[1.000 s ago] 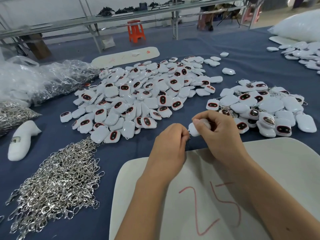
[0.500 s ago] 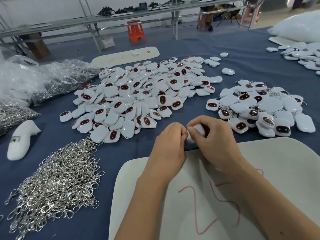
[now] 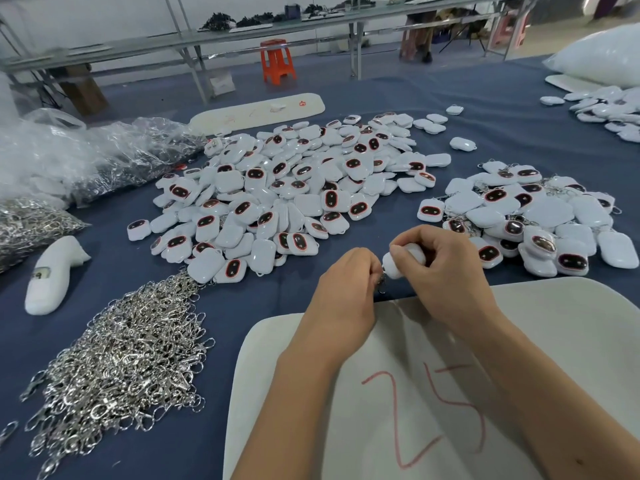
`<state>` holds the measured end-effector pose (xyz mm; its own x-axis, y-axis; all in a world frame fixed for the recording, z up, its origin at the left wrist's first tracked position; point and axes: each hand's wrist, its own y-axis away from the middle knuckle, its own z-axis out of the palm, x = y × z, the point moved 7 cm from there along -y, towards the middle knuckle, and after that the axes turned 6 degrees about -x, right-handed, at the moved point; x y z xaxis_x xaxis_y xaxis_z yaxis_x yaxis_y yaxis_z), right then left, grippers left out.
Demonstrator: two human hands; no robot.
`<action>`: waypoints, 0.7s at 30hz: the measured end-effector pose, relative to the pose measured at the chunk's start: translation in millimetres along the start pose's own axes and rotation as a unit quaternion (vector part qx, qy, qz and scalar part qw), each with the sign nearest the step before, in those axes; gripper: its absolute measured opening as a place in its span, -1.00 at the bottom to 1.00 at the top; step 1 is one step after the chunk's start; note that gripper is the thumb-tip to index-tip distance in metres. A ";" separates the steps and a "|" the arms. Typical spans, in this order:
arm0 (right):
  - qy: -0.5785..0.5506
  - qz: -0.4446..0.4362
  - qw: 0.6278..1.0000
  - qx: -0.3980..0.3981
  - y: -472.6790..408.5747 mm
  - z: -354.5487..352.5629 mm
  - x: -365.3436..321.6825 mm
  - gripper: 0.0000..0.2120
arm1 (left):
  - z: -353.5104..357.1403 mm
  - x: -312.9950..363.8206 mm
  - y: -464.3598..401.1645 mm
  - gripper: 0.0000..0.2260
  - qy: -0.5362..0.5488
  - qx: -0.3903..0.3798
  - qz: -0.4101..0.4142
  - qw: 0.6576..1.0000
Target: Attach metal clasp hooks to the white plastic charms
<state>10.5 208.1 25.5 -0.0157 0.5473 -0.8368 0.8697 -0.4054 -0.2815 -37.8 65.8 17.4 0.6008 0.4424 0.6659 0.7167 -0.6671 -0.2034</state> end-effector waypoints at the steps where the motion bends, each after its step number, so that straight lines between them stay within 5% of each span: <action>1: 0.004 -0.002 1.000 -0.001 0.1 0.0 -0.7 -0.84 | -0.1 0.5 0.2 -0.80 -0.002 -0.001 -0.001 1.000; 12: 0.006 0.039 0.999 -0.016 1.3 0.2 3.4 -0.84 | 10.6 -2.5 -4.7 -0.67 -0.071 -0.042 -0.076 0.994; 21: -0.072 0.097 0.992 0.032 4.8 0.3 12.6 -0.89 | 7.2 0.5 -1.7 -0.75 -0.056 0.024 -0.092 0.994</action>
<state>14.3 212.9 13.5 0.0747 0.3458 -0.9353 0.8300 -0.5415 -0.1340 -36.1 71.5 12.8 0.4925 0.6201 0.6107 0.8323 -0.5408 -0.1222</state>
